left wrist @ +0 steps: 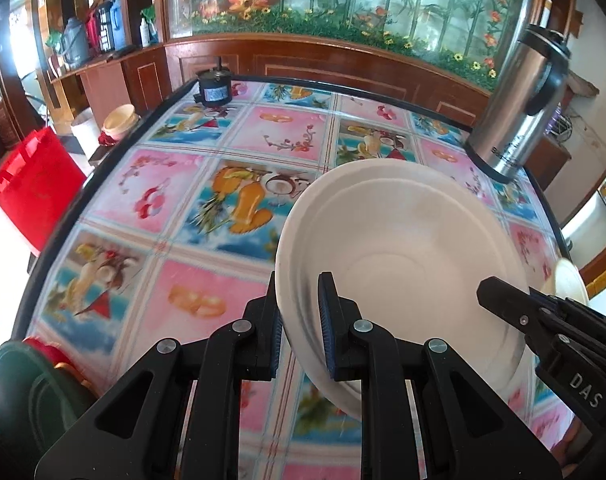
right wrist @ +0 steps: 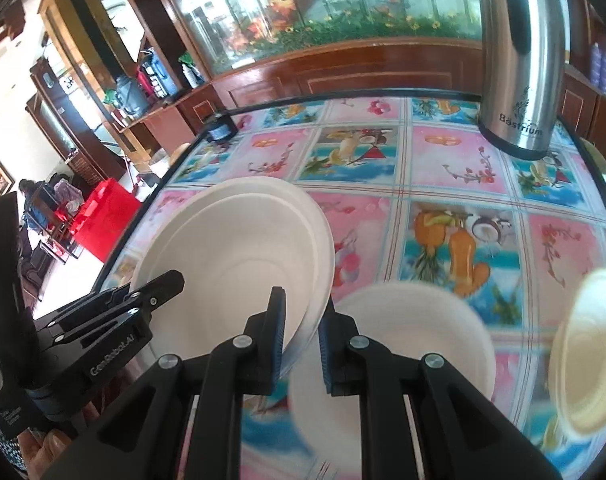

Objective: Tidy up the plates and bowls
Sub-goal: 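Lift the white bowl and carry it over the green basin, then lower the white bowl into the green basin and open both tools, then withdraw both tools toward the remaining white bowls, then close the right tool on the rim of the white paper bowl, then lift the white bowl with the right tool and carry it to the basin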

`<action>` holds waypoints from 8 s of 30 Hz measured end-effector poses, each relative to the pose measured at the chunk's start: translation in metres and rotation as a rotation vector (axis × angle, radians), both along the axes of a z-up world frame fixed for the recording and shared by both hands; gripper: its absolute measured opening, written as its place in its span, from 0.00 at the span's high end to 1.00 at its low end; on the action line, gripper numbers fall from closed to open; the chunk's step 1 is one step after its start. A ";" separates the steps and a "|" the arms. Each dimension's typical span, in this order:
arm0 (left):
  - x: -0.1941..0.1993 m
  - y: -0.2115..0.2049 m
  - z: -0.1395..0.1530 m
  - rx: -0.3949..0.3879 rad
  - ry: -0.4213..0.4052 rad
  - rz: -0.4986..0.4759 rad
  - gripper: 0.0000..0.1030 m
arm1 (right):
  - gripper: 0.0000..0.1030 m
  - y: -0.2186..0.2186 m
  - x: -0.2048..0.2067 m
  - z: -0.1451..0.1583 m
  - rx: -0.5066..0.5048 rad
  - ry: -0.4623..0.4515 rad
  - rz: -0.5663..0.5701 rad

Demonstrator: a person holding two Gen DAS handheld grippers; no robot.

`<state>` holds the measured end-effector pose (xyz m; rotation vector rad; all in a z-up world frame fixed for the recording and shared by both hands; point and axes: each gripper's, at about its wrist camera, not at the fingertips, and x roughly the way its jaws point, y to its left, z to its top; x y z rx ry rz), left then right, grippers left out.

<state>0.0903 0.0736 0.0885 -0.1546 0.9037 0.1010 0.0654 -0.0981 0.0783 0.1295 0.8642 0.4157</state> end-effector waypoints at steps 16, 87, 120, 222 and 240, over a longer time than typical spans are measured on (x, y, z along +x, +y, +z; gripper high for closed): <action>-0.105 0.037 0.019 0.042 -0.052 -0.015 0.84 | 0.83 0.034 -0.098 0.007 0.034 -0.061 0.041; -0.210 0.185 -0.012 0.074 -0.052 0.205 0.38 | 0.68 0.205 -0.149 -0.012 -0.070 -0.035 0.296; -0.149 0.035 0.013 0.047 -0.112 -0.073 0.37 | 0.48 0.050 -0.146 -0.007 0.003 -0.034 0.031; 0.000 -0.090 -0.057 -0.116 0.180 -0.278 0.88 | 0.88 -0.094 -0.051 -0.049 0.049 0.100 -0.168; -0.066 -0.062 -0.021 -0.082 0.087 -0.269 0.88 | 0.88 -0.068 -0.098 -0.031 0.057 0.051 -0.122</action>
